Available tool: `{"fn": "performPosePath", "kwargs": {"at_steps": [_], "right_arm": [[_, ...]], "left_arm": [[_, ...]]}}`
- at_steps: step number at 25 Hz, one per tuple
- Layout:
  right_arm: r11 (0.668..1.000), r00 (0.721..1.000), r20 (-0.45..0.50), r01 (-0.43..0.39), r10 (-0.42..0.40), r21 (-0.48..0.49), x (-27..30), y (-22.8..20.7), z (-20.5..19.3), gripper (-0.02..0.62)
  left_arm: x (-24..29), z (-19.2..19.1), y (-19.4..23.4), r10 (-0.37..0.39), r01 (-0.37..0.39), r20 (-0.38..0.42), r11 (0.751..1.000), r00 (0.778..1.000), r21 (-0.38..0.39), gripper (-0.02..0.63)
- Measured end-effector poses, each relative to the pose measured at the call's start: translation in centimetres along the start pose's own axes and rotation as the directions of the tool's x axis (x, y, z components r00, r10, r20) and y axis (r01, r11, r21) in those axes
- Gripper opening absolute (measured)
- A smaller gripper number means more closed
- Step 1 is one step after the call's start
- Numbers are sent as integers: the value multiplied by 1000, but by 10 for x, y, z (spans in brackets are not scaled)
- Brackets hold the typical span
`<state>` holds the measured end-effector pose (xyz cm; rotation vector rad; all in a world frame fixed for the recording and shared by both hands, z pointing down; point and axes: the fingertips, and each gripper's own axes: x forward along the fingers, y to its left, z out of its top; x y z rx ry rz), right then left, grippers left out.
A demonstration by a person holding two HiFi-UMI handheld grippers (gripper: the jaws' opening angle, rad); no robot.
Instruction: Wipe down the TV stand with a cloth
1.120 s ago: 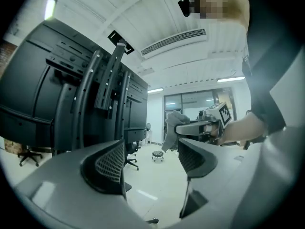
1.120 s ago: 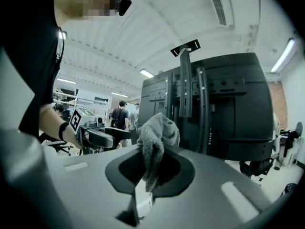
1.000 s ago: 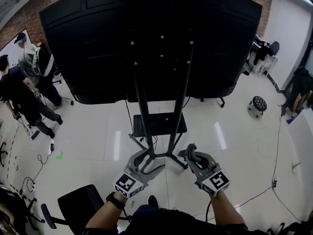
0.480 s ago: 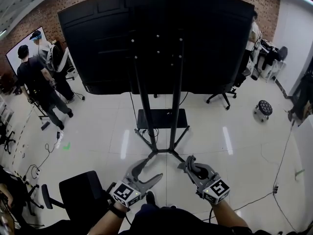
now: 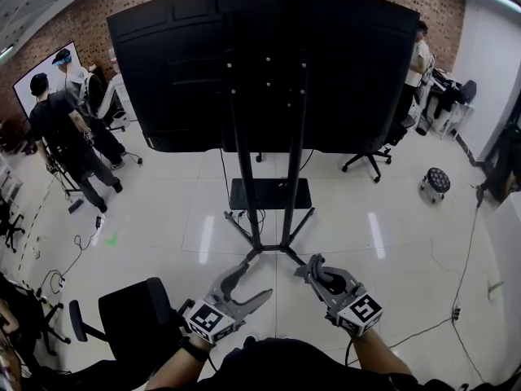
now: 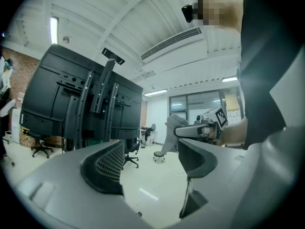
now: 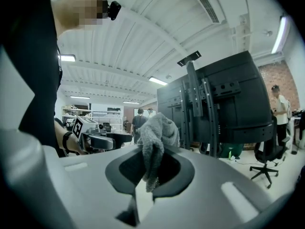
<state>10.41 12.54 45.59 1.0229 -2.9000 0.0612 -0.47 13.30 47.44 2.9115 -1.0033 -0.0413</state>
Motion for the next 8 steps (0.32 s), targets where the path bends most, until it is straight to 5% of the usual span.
{"fn": "performPosePath", "kwargs": {"at_steps": [8], "right_arm": [[1000, 1000, 25, 12, -12, -5, 14, 27, 12, 20]], "left_arm": [[-31, 5, 9, -11, 11, -11, 1000, 1000, 28, 374]]}}
